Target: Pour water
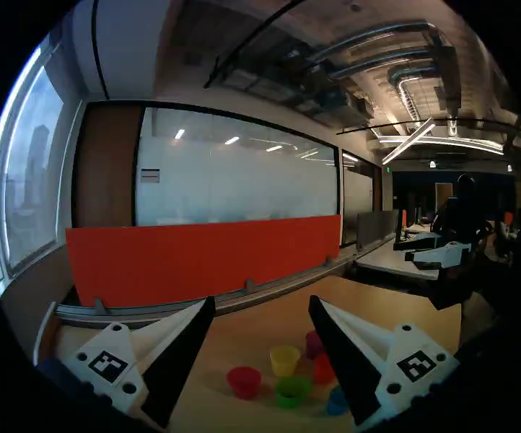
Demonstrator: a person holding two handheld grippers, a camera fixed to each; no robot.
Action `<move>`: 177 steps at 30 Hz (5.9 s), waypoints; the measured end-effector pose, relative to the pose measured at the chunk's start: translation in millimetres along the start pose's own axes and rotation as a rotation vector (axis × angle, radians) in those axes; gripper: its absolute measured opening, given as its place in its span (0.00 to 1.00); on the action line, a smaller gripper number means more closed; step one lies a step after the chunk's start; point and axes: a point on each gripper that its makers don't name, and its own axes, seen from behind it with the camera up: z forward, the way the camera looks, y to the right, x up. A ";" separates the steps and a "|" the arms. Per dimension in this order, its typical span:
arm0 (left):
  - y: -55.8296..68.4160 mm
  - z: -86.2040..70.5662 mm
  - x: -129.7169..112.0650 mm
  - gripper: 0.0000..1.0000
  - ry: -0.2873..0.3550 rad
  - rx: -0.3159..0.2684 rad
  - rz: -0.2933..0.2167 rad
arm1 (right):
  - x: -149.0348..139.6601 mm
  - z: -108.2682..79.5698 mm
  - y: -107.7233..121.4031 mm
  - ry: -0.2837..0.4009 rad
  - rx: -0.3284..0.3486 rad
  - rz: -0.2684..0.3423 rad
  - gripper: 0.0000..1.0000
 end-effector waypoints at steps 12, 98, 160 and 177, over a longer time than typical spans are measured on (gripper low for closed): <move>11.0 6.5 -27.5 0.96 -0.076 -0.057 0.011 | -15.5 1.0 -29.2 -0.074 0.106 -0.014 1.00; 47.2 58.9 -286.6 0.97 -0.617 -0.298 0.165 | -254.8 6.8 -91.2 -0.507 0.385 -0.147 1.00; 71.1 123.0 -322.1 0.91 -0.662 -0.370 0.183 | -311.9 66.3 -136.5 -0.584 0.482 -0.140 1.00; 72.6 121.5 -322.8 0.86 -0.659 -0.376 0.173 | -311.7 66.8 -138.3 -0.584 0.484 -0.125 0.93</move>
